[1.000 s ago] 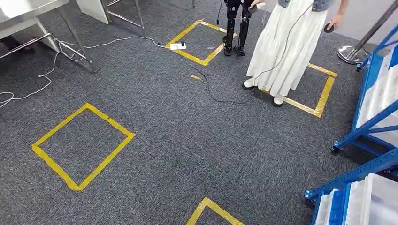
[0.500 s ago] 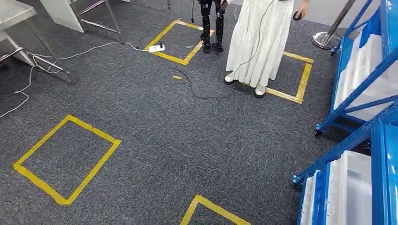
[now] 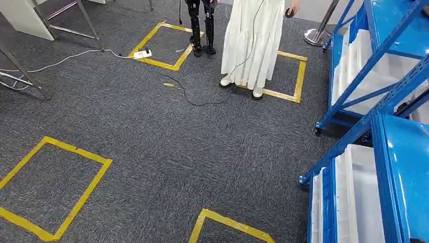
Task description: Take the parts from the cabinet and place them on the table.
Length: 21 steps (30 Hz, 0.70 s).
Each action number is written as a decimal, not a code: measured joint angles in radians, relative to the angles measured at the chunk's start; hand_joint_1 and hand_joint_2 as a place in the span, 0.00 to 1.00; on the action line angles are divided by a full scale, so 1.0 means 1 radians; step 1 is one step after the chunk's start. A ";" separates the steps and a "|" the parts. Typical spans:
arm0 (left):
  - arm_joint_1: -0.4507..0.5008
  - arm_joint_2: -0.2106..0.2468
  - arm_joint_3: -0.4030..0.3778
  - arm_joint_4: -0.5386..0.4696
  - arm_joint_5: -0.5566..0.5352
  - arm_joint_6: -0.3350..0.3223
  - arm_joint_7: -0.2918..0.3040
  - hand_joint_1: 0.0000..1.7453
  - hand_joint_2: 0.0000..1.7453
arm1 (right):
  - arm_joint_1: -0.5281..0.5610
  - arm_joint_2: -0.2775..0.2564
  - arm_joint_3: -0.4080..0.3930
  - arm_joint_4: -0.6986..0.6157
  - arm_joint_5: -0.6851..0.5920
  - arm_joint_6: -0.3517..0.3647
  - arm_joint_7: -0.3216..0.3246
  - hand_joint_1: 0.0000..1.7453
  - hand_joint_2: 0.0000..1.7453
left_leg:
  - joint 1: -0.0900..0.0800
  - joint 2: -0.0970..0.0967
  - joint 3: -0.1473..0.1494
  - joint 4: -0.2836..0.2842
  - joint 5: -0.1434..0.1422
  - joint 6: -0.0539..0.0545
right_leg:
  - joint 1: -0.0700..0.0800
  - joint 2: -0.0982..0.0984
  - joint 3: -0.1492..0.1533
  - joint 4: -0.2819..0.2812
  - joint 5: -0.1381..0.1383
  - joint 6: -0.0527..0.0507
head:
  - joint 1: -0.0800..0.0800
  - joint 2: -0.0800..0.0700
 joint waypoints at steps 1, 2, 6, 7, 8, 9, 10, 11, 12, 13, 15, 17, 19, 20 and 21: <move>0.000 0.000 0.003 0.000 0.003 0.002 0.000 0.00 0.00 | 0.000 0.000 0.000 0.000 -0.002 0.000 0.000 0.00 0.00 | -0.003 0.012 -0.003 0.000 0.001 0.001 | -0.002 -0.002 -0.038 0.083 -0.027 0.001 | 0.000 0.000; -0.001 0.001 0.005 0.000 0.005 0.002 0.000 0.00 0.00 | 0.001 0.000 0.000 0.000 -0.003 -0.001 0.000 0.00 0.00 | -0.005 0.022 -0.004 0.000 0.001 0.001 | -0.005 -0.003 -0.057 0.130 -0.037 0.008 | 0.000 0.000; -0.002 -0.002 0.008 0.000 0.006 0.002 -0.002 0.00 0.00 | 0.002 -0.002 -0.002 0.000 -0.008 -0.002 0.000 0.00 0.00 | -0.007 0.056 0.000 0.001 0.001 -0.002 | -0.006 -0.041 0.112 -0.155 0.059 0.037 | 0.000 0.000; -0.002 -0.003 0.008 0.000 0.006 0.002 -0.002 0.00 0.00 | -0.001 -0.002 -0.002 0.000 -0.008 -0.002 0.000 0.00 0.00 | -0.011 0.063 -0.001 0.001 0.000 -0.007 | -0.001 -0.074 0.154 -0.222 0.068 0.032 | 0.001 0.000; -0.002 -0.003 0.008 0.000 0.007 0.002 -0.002 0.00 0.00 | -0.005 -0.002 -0.002 0.000 -0.008 -0.003 0.000 0.00 0.00 | -0.017 0.070 -0.004 0.007 -0.001 -0.013 | 0.013 -0.067 0.154 -0.232 0.076 0.027 | 0.002 0.000; -0.002 -0.003 0.010 0.000 0.007 0.002 -0.002 0.00 0.00 | -0.003 -0.002 -0.003 0.000 -0.008 -0.003 0.000 0.00 0.00 | -0.018 0.075 -0.004 0.008 0.000 -0.017 | 0.010 -0.058 0.149 -0.231 0.079 0.022 | -0.002 0.000; -0.004 -0.003 0.011 0.000 0.007 0.002 -0.002 0.00 0.00 | 0.000 -0.003 -0.005 0.000 -0.008 -0.003 0.000 0.00 0.00 | -0.017 0.082 -0.003 0.007 0.000 -0.018 | 0.012 -0.052 0.148 -0.231 0.079 0.022 | -0.002 0.000; -0.005 -0.004 0.013 0.000 0.008 0.002 -0.002 0.00 0.00 | 0.002 -0.003 -0.006 0.000 -0.008 -0.003 0.000 0.00 0.00 | -0.015 0.088 -0.002 0.006 0.001 -0.023 | 0.013 -0.045 0.146 -0.232 0.081 0.019 | -0.002 0.000; -0.007 -0.005 0.015 0.000 0.008 0.002 -0.002 0.00 0.00 | 0.003 -0.003 -0.006 0.000 -0.008 -0.003 0.000 0.00 0.00 | -0.009 0.081 -0.007 0.011 -0.010 -0.032 | -0.014 -0.037 0.155 -0.242 0.088 0.007 | -0.003 0.000; -0.007 -0.003 0.017 0.000 0.008 0.002 -0.001 0.00 0.00 | 0.003 -0.002 -0.007 0.000 -0.008 -0.003 0.000 0.00 0.00 | -0.005 0.041 -0.013 0.039 -0.034 -0.037 | -0.012 -0.031 0.156 -0.243 0.090 0.003 | -0.005 0.000; -0.004 -0.003 0.019 0.000 0.010 0.001 0.006 0.00 0.00 | 0.000 -0.002 -0.007 0.000 -0.008 -0.005 0.000 0.00 0.00 | -0.003 0.004 -0.077 0.191 -0.122 -0.041 | -0.010 -0.021 0.155 -0.243 0.090 -0.012 | -0.006 0.000; -0.002 -0.003 0.019 0.000 0.010 0.000 0.007 0.00 0.00 | 0.000 -0.002 -0.007 0.000 -0.008 -0.005 0.000 0.00 0.00 | 0.001 -0.001 -0.143 0.334 -0.173 -0.047 | -0.007 -0.003 0.156 -0.243 0.090 -0.011 | -0.006 0.000; -0.002 -0.003 0.020 0.000 0.015 0.000 0.011 0.00 0.00 | 0.000 -0.002 -0.008 0.000 -0.008 -0.005 0.000 0.00 0.00 | 0.011 -0.001 -0.132 0.301 -0.126 -0.052 | -0.007 0.019 0.158 -0.240 0.089 -0.011 | -0.006 0.000; -0.002 -0.003 0.022 0.000 0.015 0.000 0.013 0.00 0.00 | -0.001 -0.002 -0.008 0.000 -0.008 -0.005 0.000 0.00 0.00 | 0.016 -0.001 -0.102 0.238 -0.086 -0.054 | -0.009 0.029 0.159 -0.238 0.089 -0.011 | -0.006 0.000; -0.003 -0.003 0.022 0.000 0.015 0.000 0.015 0.00 0.00 | -0.001 -0.002 -0.008 0.000 -0.007 -0.005 0.000 0.00 0.00 | 0.025 -0.010 -0.054 0.132 -0.028 -0.058 | -0.012 0.044 0.161 -0.234 0.086 -0.006 | -0.006 0.000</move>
